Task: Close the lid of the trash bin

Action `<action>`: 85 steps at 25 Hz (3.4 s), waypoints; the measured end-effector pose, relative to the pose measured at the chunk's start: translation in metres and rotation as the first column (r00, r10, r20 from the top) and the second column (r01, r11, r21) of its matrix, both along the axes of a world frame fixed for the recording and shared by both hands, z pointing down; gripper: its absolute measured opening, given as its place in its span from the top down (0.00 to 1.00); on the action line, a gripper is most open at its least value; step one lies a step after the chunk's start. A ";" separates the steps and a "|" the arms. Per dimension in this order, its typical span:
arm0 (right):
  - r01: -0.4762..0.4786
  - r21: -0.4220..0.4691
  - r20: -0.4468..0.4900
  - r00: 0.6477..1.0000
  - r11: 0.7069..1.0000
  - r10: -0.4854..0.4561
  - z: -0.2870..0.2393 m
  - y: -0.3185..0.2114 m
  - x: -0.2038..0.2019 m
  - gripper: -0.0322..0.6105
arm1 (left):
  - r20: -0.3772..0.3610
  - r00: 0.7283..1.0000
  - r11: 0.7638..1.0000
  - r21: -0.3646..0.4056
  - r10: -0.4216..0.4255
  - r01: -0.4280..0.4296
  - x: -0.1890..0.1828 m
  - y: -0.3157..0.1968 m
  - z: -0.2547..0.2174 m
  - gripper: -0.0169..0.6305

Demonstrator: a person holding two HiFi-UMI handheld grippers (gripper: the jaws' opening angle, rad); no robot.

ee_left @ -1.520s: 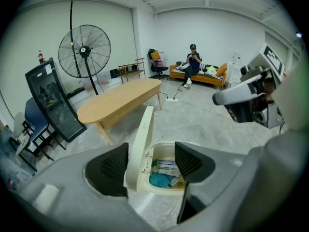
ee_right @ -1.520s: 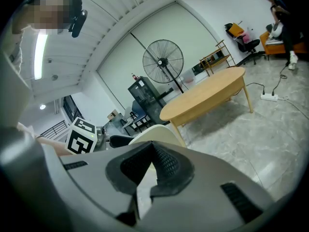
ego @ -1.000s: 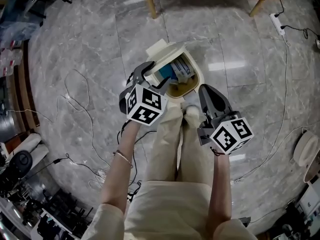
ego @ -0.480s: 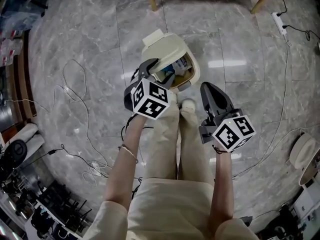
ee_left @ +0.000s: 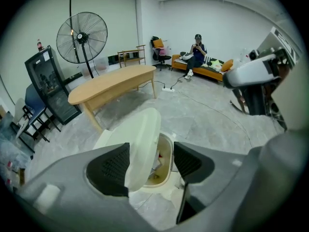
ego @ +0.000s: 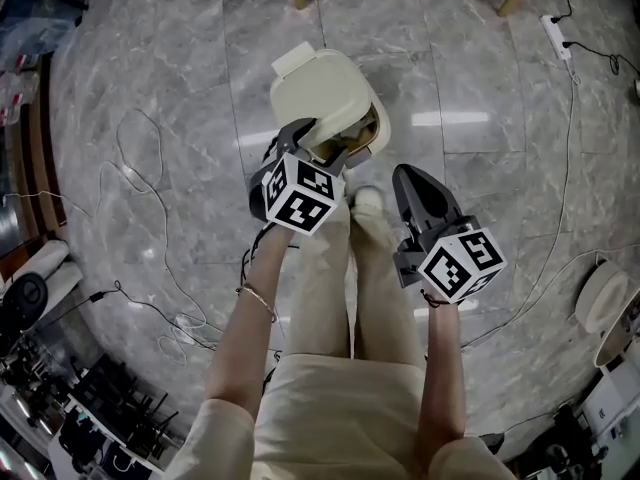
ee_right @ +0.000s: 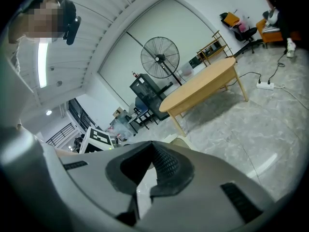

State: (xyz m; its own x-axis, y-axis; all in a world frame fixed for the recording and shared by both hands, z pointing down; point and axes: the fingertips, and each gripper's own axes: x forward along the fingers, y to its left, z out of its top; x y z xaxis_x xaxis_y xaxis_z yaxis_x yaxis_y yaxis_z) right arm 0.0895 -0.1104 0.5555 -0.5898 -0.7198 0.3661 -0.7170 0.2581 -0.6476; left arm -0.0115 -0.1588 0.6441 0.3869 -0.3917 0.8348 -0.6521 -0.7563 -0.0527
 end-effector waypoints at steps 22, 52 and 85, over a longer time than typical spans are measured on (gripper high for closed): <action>-0.046 -0.072 -0.012 0.999 0.996 0.046 0.048 0.038 -0.011 0.94 | -0.168 0.986 0.991 -0.131 -0.004 -0.018 0.018 0.038 0.058 0.52; -0.071 -0.035 -0.030 0.997 0.997 0.070 0.097 0.013 -0.006 0.94 | -0.106 0.994 0.996 -0.083 -0.024 0.015 0.006 0.026 0.114 0.94; -0.003 -0.022 -0.108 0.994 1.000 0.001 0.033 0.002 -0.002 0.94 | -0.157 0.988 0.999 -0.050 -0.008 0.000 0.006 0.027 0.039 0.94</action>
State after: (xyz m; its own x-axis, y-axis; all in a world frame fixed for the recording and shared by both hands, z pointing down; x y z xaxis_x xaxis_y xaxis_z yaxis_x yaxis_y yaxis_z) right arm 0.0871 -0.1081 0.5885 -0.5443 -0.7120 0.4437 -0.7837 0.2428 -0.5718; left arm -0.0054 -0.1313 0.6836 0.5132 -0.3530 0.7823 -0.6524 -0.7527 0.0883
